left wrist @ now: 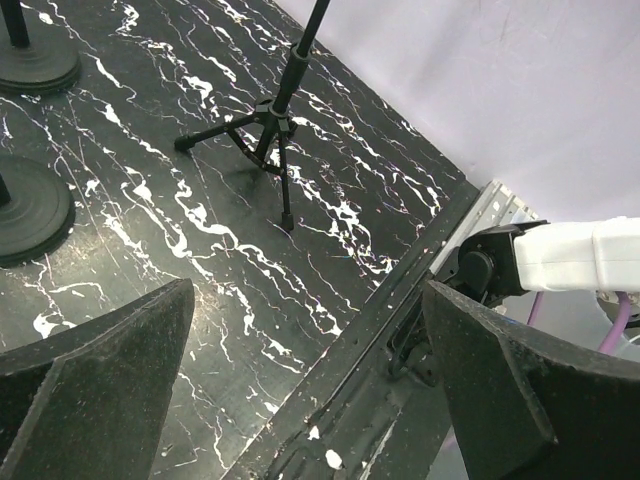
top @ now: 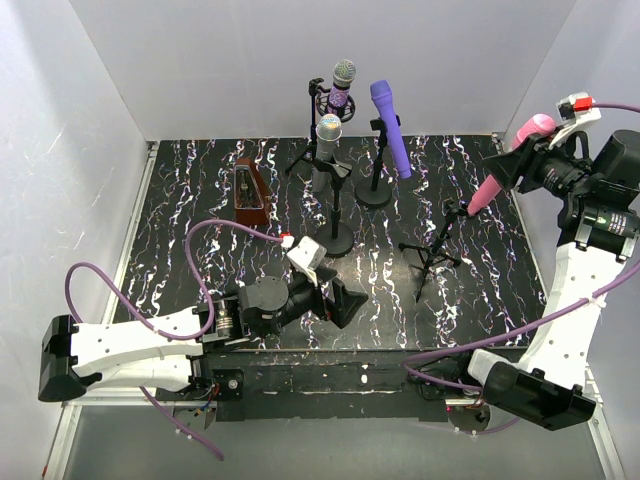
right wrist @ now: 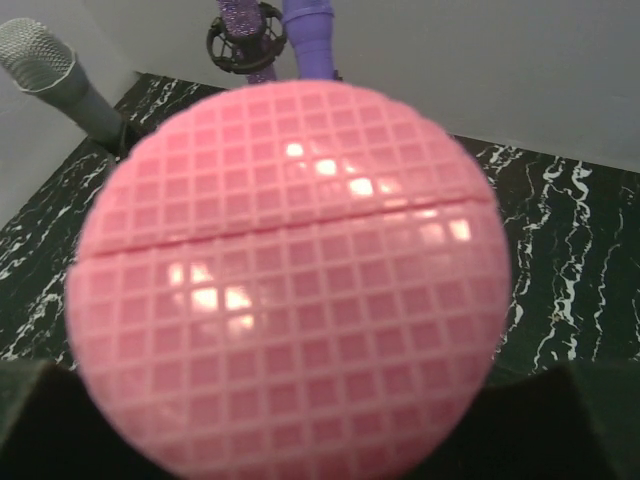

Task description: Attach the microphones to the stand

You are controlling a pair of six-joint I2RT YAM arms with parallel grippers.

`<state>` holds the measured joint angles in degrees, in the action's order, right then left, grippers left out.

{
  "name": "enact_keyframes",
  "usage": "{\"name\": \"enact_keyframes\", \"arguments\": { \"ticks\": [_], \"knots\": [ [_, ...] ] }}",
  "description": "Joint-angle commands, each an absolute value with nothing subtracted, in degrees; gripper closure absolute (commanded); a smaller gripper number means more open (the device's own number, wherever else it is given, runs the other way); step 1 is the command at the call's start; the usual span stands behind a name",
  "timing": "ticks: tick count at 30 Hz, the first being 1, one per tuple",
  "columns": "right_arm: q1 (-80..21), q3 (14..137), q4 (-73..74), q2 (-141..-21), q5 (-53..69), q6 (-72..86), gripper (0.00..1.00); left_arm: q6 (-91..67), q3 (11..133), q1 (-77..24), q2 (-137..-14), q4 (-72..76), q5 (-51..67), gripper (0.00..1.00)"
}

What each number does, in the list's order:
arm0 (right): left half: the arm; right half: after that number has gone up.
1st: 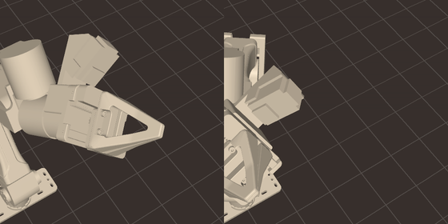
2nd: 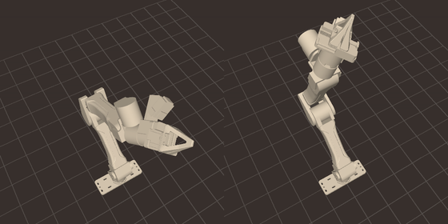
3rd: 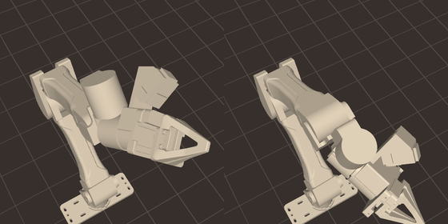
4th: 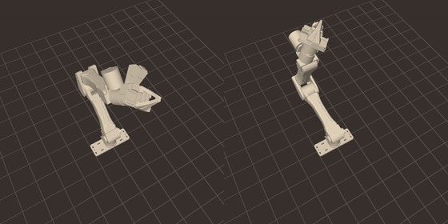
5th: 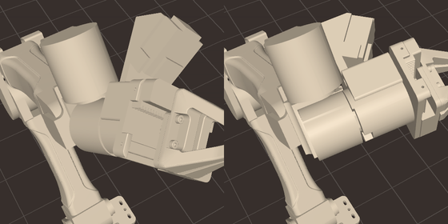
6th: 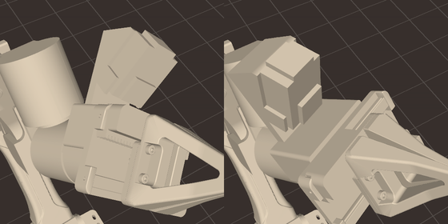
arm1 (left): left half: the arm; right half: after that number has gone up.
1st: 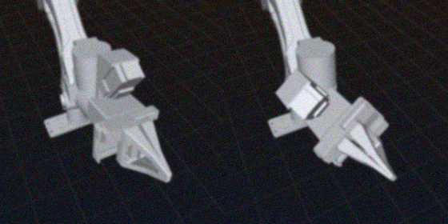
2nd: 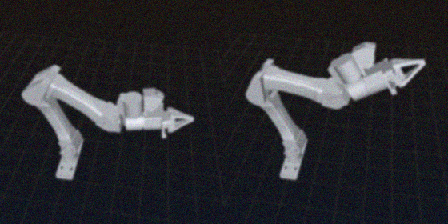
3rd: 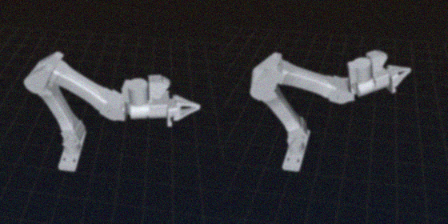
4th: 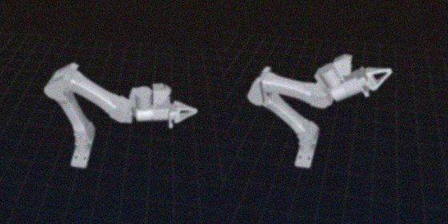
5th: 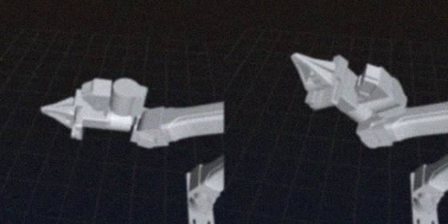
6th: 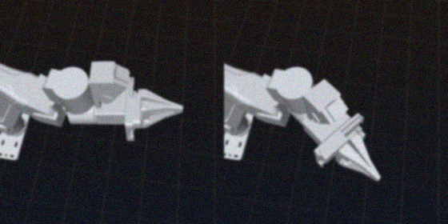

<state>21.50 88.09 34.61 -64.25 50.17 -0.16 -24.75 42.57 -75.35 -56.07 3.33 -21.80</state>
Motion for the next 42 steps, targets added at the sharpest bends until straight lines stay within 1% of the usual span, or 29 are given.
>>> {"name": "enact_keyframes", "arguments": {
  "ticks": [1,10,17,24,30,42],
  "knots": [
    [22.1,89.0,31.3,-65.0,44.7,-1.0,0.99,-25.2,42.7,-75.1,-54.9,2.1,-20.6,0.02],
    [22.7,86.1,26.8,-67.1,42.2,-1.0,0.99,-25.5,41.7,-75.1,-54.3,2.1,-20.5,0.02],
    [22.9,83.9,25.4,-68.3,45.0,1.4,0.99,-25.5,41.1,-75.1,-52.9,0.8,-21.2,0.02],
    [23.0,82.9,30.2,-69.1,45.5,0.3,0.99,-25.8,40.5,-75.0,-52.2,1.0,-21.4,0.02],
    [23.0,83.8,36.7,-72.3,46.1,-4.5,0.99,-25.5,40.5,-75.1,-52.1,0.8,-21.5,0.02],
    [22.4,81.4,39.5,-74.5,46.1,-7.3,0.99,-25.7,40.3,-75.1,-52.1,0.9,-21.3,0.02]
  ]
}}
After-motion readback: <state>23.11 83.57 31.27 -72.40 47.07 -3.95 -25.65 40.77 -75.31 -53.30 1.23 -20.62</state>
